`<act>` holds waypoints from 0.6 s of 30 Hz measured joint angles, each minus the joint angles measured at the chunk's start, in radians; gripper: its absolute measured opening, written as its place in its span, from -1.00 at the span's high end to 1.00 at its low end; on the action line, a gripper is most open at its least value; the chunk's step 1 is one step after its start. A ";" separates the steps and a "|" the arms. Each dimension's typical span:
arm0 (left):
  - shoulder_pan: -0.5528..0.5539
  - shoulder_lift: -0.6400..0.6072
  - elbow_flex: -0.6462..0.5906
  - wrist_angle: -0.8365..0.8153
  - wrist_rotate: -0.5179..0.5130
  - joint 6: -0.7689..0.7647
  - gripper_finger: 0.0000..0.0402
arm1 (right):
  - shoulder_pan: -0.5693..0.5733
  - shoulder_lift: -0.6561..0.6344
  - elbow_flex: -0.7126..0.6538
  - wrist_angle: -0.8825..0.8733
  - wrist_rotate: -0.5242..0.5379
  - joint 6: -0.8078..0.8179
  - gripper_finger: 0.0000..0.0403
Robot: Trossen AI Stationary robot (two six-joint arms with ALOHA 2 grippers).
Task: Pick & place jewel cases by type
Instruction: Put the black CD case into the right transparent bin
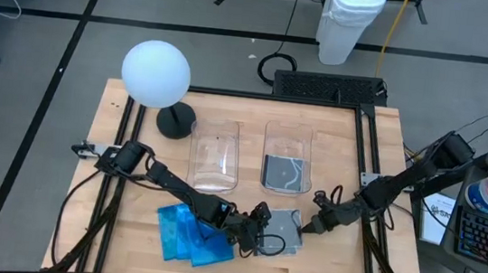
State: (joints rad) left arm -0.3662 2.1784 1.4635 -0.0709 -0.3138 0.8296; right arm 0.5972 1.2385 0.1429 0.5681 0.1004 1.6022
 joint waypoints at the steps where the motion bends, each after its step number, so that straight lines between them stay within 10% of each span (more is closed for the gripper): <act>1: 0.001 0.000 0.000 0.000 0.000 0.002 -0.05 | 0.000 0.016 0.000 0.016 0.000 -0.005 0.23; 18: 0.015 0.000 0.000 0.017 0.039 0.000 -0.05 | 0.000 0.111 -0.002 0.076 -0.099 0.013 0.23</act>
State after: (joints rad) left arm -0.3508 2.1784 1.4635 -0.0541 -0.2745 0.8291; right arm 0.5968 1.3492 0.1410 0.6443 0.0015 1.6148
